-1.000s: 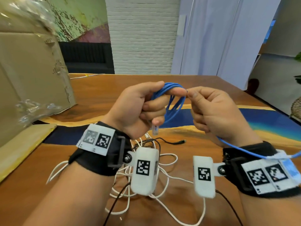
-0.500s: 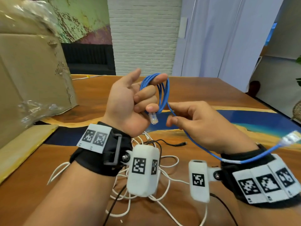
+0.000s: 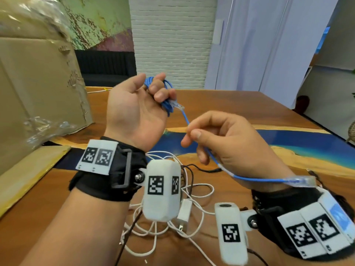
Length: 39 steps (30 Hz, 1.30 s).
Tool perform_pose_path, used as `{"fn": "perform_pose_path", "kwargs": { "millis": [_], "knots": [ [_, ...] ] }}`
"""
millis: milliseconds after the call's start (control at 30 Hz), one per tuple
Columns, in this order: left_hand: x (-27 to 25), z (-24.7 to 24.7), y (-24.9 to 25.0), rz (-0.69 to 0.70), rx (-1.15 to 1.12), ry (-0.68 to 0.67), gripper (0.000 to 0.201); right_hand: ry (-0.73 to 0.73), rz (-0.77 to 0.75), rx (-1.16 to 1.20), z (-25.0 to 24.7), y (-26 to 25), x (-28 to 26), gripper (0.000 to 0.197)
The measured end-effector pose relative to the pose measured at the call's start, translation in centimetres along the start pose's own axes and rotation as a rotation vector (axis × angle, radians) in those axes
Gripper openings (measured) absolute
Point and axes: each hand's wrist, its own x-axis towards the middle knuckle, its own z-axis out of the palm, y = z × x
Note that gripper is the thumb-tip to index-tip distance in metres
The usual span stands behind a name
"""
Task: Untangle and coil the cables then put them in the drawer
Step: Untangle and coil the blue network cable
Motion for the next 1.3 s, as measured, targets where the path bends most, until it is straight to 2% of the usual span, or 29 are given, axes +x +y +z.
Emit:
{"fn": "perform_pose_path", "kwargs": {
  "millis": [67, 133, 200, 233, 300, 333, 400, 433, 500, 567, 633, 700, 767, 900, 1067, 1167, 1300],
  "knots": [
    [0.1, 0.2, -0.3, 0.052, 0.049, 0.002, 0.026, -0.113, 0.012, -0.042, 0.4, 0.0, -0.2, 0.024],
    [0.3, 0.4, -1.1, 0.135, 0.216, 0.051, 0.018, -0.194, 0.081, 0.009, 0.5, 0.0, -0.5, 0.035],
    [0.5, 0.3, -2.0, 0.214, 0.432, 0.120, 0.019, -0.260, 0.050, 0.033, 0.3, -0.4, -0.7, 0.042],
    [0.5, 0.2, -2.4, 0.227, 0.560, 0.129, 0.019, -0.266, 0.003, 0.006, 0.2, -0.6, -0.8, 0.039],
    [-0.1, 0.5, -2.9, 0.189, 0.863, 0.061, 0.016, -0.209, -0.090, -0.036, -0.2, -1.3, -1.0, 0.022],
    [-0.5, 0.6, -3.1, 0.142, 0.990, -0.009, 0.013, -0.161, -0.123, -0.041, -0.3, -1.6, -1.0, 0.018],
    [-1.3, 0.9, -3.6, -0.010, 1.093, -0.207, 0.011, -0.040, -0.190, -0.027, -0.6, -2.0, -1.0, 0.017],
    [-1.6, 0.9, -3.9, -0.075, 1.115, -0.310, 0.017, 0.031, -0.226, -0.026, -0.8, -2.2, -1.0, 0.017],
    [-1.8, 0.7, -4.3, -0.190, 1.108, -0.410, 0.033, 0.181, -0.297, -0.129, -1.3, -2.7, -1.1, 0.019],
    [-1.9, 0.7, -4.5, -0.274, 1.019, -0.424, 0.044, 0.288, -0.326, -0.259, -1.9, -2.8, -1.0, 0.022],
    [-1.9, 1.0, -4.5, -0.300, 0.896, -0.436, 0.041, 0.348, -0.273, -0.297, -2.2, -2.4, -0.8, 0.026],
    [-1.9, 1.0, -4.5, -0.277, 0.883, -0.442, 0.048, 0.341, -0.220, -0.211, -2.2, -1.7, -0.5, 0.030],
    [-1.8, 1.1, -4.4, -0.231, 0.952, -0.368, 0.050, 0.320, -0.172, -0.093, -2.0, -1.2, -0.1, 0.031],
    [-1.8, 1.4, -4.7, -0.105, 0.977, -0.191, 0.040, 0.362, -0.080, -0.006, -2.1, -0.3, 0.5, 0.031],
    [-1.6, 1.3, -6.0, -0.029, 0.989, -0.204, 0.013, 0.469, 0.048, 0.231, -3.1, 0.8, 0.9, 0.015],
    [-1.5, 1.3, -6.4, 0.017, 1.061, -0.191, 0.020, 0.513, 0.034, 0.218, -3.4, 1.0, 0.9, 0.007],
    [-1.1, 1.2, -6.6, 0.065, 1.046, -0.060, 0.027, 0.552, -0.047, 0.149, -3.3, 0.8, 0.9, 0.008]
  ]
}}
